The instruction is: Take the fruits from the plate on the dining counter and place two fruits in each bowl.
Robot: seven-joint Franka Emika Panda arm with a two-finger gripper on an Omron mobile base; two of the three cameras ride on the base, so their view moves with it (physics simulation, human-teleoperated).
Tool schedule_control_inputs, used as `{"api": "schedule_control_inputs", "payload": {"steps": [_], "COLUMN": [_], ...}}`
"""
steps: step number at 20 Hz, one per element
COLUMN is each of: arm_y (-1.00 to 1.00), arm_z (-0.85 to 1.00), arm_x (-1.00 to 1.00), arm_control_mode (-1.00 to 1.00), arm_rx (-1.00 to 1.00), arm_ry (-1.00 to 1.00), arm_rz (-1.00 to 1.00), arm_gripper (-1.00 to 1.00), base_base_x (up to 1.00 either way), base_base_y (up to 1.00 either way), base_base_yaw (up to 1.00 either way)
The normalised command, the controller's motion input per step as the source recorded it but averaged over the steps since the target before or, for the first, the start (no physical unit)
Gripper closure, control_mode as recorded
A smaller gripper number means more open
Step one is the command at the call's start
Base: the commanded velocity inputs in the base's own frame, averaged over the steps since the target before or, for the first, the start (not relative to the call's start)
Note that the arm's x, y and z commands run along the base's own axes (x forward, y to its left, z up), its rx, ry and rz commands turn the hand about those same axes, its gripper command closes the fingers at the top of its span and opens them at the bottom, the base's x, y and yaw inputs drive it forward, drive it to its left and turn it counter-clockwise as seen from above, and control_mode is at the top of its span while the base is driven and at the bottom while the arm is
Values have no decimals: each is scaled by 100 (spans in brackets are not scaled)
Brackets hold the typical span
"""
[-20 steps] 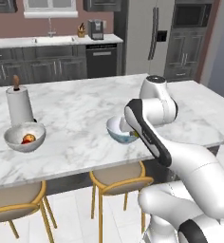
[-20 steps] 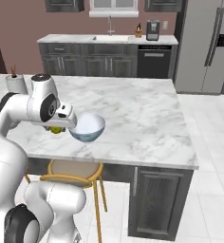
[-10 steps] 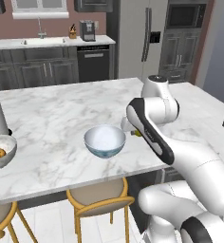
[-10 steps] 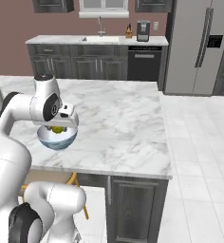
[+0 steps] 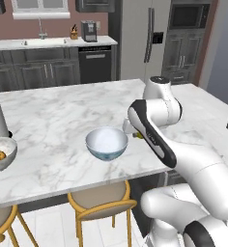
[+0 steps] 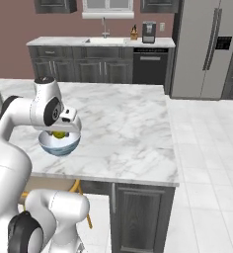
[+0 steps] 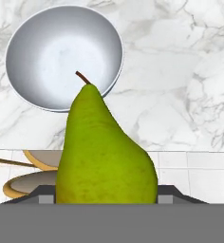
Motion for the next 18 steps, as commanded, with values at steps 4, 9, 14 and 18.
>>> {"api": "schedule_control_inputs", "payload": {"steps": [4,9,14,18], "arm_y": [0,0,22,65], "arm_z": [0,-2,0,0], "arm_x": [23,94,75,45], "arm_control_mode": [-100,-100,-100,-100], "arm_rx": [0,0,-1,0], "arm_ry": [2,15,9,4], "arm_rz": [0,7,6,1], "arm_gripper": [100,100,100,100], "base_base_x": [0,0,0,0], "base_base_y": [0,0,0,0], "base_base_yaw": [0,0,0,0]}}
